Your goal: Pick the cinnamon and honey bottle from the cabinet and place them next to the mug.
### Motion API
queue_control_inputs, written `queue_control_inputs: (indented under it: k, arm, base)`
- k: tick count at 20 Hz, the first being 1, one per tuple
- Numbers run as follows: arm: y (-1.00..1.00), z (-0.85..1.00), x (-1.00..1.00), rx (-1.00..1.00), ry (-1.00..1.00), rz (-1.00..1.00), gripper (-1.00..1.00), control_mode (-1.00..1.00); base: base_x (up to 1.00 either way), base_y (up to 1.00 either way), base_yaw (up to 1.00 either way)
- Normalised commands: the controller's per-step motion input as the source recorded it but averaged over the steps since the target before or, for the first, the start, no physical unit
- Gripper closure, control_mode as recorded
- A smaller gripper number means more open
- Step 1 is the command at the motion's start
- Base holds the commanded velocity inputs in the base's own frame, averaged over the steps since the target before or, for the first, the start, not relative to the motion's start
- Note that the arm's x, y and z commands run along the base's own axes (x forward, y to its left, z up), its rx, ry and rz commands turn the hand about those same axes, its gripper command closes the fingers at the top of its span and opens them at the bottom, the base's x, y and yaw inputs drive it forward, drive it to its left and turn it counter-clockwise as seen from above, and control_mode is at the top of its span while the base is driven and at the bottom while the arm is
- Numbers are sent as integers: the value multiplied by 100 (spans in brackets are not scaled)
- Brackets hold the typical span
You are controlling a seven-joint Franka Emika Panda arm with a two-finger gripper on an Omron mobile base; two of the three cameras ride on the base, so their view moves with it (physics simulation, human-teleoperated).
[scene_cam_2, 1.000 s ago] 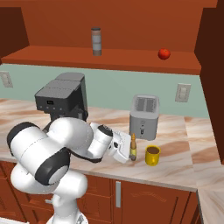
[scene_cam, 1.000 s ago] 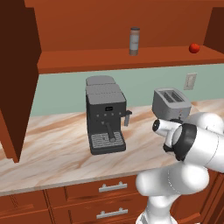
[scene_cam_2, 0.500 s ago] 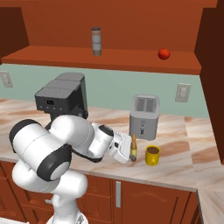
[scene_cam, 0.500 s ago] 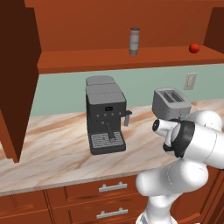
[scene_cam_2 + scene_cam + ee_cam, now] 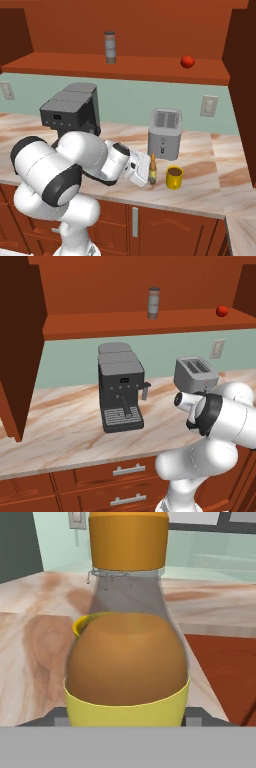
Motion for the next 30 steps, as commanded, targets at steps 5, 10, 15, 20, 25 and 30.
queue_control_inputs:
  k: [5, 10, 15, 20, 25, 30]
  arm:
    - [0, 0, 0, 0, 0, 0, -100, -100]
    - [0, 0, 0, 0, 0, 0, -100, -100]
    - [0, 0, 0, 0, 0, 0, -100, -100]
    - [0, 20, 0, 0, -2, 0, -100, -100]
    - [1, 50, 4, -1, -3, 0, -100, -100]
    - [2, 63, 22, -3, 0, 0, -100, -100]
  base:
    - [0, 0, 0]
    - [0, 0, 0]
    - [0, 0, 0]
    - [0, 0, 0]
    - [0, 0, 0]
    - [0, 0, 0]
